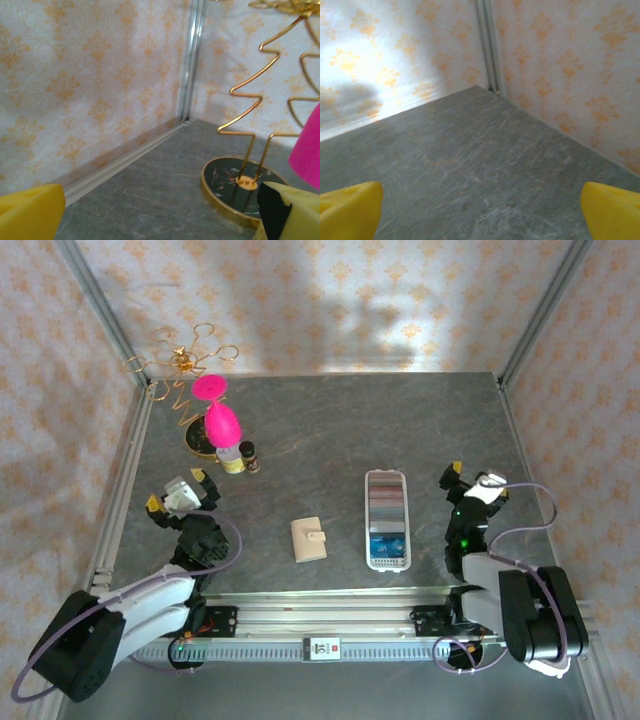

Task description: Put the credit cards into the card holder

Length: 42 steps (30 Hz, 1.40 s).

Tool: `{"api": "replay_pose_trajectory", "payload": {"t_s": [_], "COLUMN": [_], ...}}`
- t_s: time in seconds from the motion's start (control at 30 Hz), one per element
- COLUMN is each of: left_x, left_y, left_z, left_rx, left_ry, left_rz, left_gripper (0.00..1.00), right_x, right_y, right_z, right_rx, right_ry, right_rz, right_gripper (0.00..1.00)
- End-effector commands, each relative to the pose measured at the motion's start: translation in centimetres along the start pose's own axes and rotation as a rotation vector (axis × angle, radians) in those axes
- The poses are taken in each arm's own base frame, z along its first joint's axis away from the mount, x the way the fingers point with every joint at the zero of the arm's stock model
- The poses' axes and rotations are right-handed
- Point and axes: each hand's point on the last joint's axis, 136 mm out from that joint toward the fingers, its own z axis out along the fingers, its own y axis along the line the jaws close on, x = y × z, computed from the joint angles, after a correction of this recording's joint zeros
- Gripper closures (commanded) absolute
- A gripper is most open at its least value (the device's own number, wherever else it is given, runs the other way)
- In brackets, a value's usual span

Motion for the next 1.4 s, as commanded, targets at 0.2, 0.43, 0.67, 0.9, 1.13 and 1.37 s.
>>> {"api": "replay_pose_trajectory", "payload": {"t_s": [0.2, 0.43, 0.67, 0.9, 1.13, 1.37], "left_x": [2.8, 3.0, 2.5, 3.8, 4.6, 6.1], "left_y": [-0.6, -1.9, -2.0, -2.9, -5.0, -5.5], "left_z": [2.6, 4.4, 4.8, 6.7, 7.6, 8.1], "left_rx": [-0.048, -0.02, 0.045, 0.126, 0.253, 0.305], "left_ry": [0.052, 0.057, 0.019, 0.069, 0.088, 0.155], "left_rz": [0.046, 0.056, -0.023, -0.035, -0.014, -0.015], "left_gripper": [0.01, 0.01, 0.01, 0.01, 0.01, 0.0], "right_x": [0.0, 2.2, 2.4, 2.3, 2.4, 2.4], "right_y": [0.9, 2.8, 3.1, 3.1, 3.1, 3.2], "right_z": [1.7, 3.2, 3.8, 3.9, 3.9, 3.9], "right_rx": [-0.021, -0.096, -0.091, -0.092, -0.09, -0.092], "right_ry": [-0.049, 0.031, 0.05, 0.046, 0.049, 0.05], "right_rz": [0.064, -0.006, -0.015, -0.016, -0.018, -0.019], "right_gripper": [0.0, 0.0, 0.0, 0.0, 0.0, 0.0]}}
